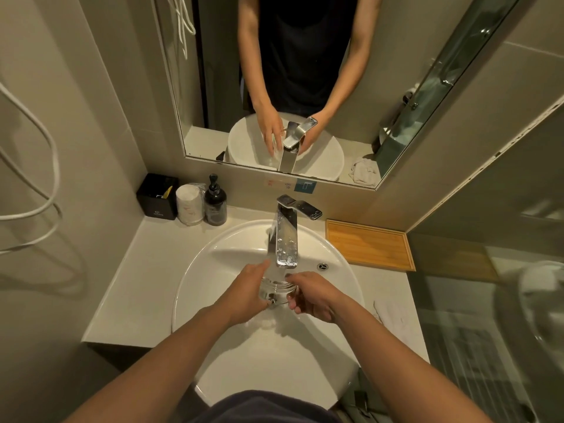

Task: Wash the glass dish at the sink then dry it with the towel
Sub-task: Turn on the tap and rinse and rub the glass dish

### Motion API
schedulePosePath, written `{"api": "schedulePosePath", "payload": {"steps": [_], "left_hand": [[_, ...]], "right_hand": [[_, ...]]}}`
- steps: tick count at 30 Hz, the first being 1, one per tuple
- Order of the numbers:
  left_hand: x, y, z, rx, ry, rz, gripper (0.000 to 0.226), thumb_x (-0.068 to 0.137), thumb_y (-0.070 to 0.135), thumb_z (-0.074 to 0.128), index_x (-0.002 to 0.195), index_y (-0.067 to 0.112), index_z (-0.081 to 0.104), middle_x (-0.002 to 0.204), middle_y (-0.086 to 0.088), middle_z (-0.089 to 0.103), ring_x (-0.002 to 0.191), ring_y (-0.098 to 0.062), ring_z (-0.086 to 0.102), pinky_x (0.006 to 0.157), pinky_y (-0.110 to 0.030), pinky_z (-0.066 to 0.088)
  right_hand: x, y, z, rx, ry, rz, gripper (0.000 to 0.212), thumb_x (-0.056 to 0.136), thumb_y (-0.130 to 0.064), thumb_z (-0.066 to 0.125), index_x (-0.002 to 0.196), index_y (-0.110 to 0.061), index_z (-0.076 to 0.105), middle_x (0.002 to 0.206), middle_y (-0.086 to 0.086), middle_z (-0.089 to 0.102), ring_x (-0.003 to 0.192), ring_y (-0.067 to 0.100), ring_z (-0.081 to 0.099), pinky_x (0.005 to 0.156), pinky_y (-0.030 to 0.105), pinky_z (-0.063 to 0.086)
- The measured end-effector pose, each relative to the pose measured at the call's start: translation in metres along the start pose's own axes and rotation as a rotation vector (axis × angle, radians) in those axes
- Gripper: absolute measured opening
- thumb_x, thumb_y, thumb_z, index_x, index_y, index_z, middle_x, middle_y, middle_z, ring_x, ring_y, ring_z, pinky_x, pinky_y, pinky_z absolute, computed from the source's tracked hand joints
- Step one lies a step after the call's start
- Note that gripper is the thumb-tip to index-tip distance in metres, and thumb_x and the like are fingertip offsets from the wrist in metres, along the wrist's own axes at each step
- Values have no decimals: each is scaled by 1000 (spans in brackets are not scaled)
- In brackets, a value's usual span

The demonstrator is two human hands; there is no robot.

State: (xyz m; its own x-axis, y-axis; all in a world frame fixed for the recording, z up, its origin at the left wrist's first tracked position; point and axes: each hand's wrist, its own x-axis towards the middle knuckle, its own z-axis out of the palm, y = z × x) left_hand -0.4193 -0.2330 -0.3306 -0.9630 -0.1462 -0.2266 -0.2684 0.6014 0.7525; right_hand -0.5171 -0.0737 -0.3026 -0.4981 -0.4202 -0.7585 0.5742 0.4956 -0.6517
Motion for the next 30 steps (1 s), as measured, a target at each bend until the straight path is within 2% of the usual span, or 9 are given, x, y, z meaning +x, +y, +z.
{"api": "schedulePosePath", "payload": {"steps": [2, 4, 8, 10, 15, 17, 20, 24, 30], "left_hand": [[0, 2, -3, -42, -71, -19, 98, 72, 15, 79, 153, 27, 24, 123, -6, 54, 98, -18, 61, 81, -29, 55], [-1, 1, -8, -111, -159, -93, 105, 70, 11, 75, 154, 29, 15, 127, -6, 44, 99, -22, 61, 68, -21, 52], [-2, -2, -9, -622, -192, -218, 76, 69, 9, 65, 141, 19, 44, 129, -14, 58, 103, -26, 65, 80, -44, 60], [-1, -3, -5, -748, -161, -249, 54, 81, 11, 61, 133, 22, 53, 130, -20, 60, 102, -27, 66, 78, -40, 57], [-4, -10, 5, -501, -11, -241, 33, 103, 25, 48, 136, 23, 46, 139, -10, 46, 123, -28, 56, 105, -50, 50], [-7, -8, 10, -478, 6, -227, 32, 104, 25, 46, 135, 22, 43, 141, -9, 42, 126, -27, 52, 109, -53, 47], [-8, -8, 12, -426, -21, -204, 34, 104, 25, 43, 138, 21, 38, 140, -7, 42, 126, -27, 52, 109, -49, 46], [-5, -5, 2, -258, -134, -76, 44, 107, 28, 40, 147, 14, 29, 140, -6, 51, 117, -17, 55, 94, -28, 43], [-13, -1, 10, -405, -56, -192, 34, 107, 30, 37, 135, 11, 35, 127, -13, 56, 114, -32, 64, 93, -51, 58]], "right_hand": [[0, 4, 2, -45, -2, -102, 19, 104, -16, 49, 110, -1, 60, 74, 12, 57, 53, 20, 53, 50, 30, 44], [0, 10, 1, -122, 17, -189, 19, 103, -12, 49, 116, -2, 58, 79, 10, 58, 56, 18, 51, 54, 30, 41], [-1, 21, -1, -188, -2, -269, 24, 106, -16, 50, 129, -12, 54, 93, -3, 64, 59, -3, 61, 56, 16, 47], [1, 26, 1, -226, 28, -290, 26, 106, -21, 52, 131, -14, 54, 99, -6, 64, 69, -3, 62, 61, 15, 48], [5, 33, 5, -205, 58, -346, 26, 107, -31, 48, 132, -27, 57, 89, -12, 63, 69, -1, 59, 68, 20, 48], [5, 34, 7, -214, 25, -351, 29, 109, -30, 44, 137, -28, 51, 101, -9, 67, 81, 6, 62, 70, 23, 50], [3, 35, 6, -315, 9, -421, 34, 110, -27, 41, 144, -21, 44, 125, 2, 63, 98, 10, 63, 77, 25, 53], [4, 31, -3, -497, 15, -507, 35, 108, -25, 43, 142, -27, 48, 135, 4, 53, 125, 17, 53, 104, 34, 46], [7, 42, 1, -335, 72, -468, 35, 109, -35, 45, 141, -24, 51, 129, 2, 64, 115, 17, 62, 102, 43, 52]]}}
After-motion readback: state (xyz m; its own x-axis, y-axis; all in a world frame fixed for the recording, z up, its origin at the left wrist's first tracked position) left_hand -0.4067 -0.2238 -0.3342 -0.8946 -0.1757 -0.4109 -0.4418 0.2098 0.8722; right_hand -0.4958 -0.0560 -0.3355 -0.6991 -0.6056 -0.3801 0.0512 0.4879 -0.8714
